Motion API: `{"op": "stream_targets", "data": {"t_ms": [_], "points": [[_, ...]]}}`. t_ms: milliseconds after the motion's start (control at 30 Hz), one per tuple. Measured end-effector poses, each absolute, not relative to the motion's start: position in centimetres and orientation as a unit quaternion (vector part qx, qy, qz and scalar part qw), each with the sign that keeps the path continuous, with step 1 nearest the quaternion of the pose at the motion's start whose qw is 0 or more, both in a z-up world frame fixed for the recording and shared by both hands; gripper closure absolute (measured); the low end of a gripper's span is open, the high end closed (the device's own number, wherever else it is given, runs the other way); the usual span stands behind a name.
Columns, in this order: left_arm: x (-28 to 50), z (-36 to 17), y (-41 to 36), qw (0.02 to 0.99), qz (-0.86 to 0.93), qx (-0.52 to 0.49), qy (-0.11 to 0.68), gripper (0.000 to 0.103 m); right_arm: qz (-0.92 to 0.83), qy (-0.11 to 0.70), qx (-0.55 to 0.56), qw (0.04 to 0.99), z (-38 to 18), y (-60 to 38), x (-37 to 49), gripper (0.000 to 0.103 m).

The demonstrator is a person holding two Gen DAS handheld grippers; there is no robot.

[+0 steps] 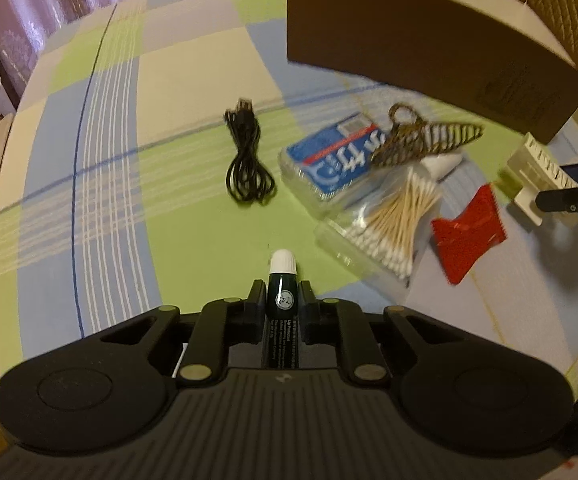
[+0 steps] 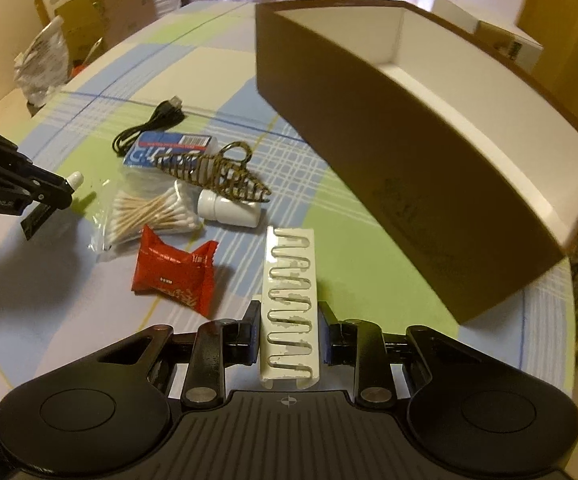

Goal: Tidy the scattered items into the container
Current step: 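Grasp the green tube with the left gripper while the right gripper grasps the white comb clip, then carry the green tube and white comb clip into the brown box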

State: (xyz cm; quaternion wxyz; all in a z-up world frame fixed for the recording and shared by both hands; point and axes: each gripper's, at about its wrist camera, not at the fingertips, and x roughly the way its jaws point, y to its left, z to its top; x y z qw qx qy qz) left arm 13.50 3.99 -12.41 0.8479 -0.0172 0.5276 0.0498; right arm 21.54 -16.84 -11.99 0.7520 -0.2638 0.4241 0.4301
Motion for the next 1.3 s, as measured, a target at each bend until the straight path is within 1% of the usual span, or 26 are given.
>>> {"op": "stream_targets", "data": {"t_ms": [567,967,1300], "points": [[16.0,-3.4,1.1,0.912,0.008,-0.006,0.411,0.091,0.433,0.389,-0.228,0.78,-6.2,-17.4,22.0,0.078],[20.1,0.4,-1.9,0.932,-0.037,0.017,0.36,0.091,0.434,0.362,-0.208,0.798,-3.0,-17.8,23.5,0.078],[24.2,2.5,-3.9,0.942,-0.06,0.03,0.329,0.09,0.424,0.332,-0.195,0.82,-0.4,-17.9,26.3,0.078]]}}
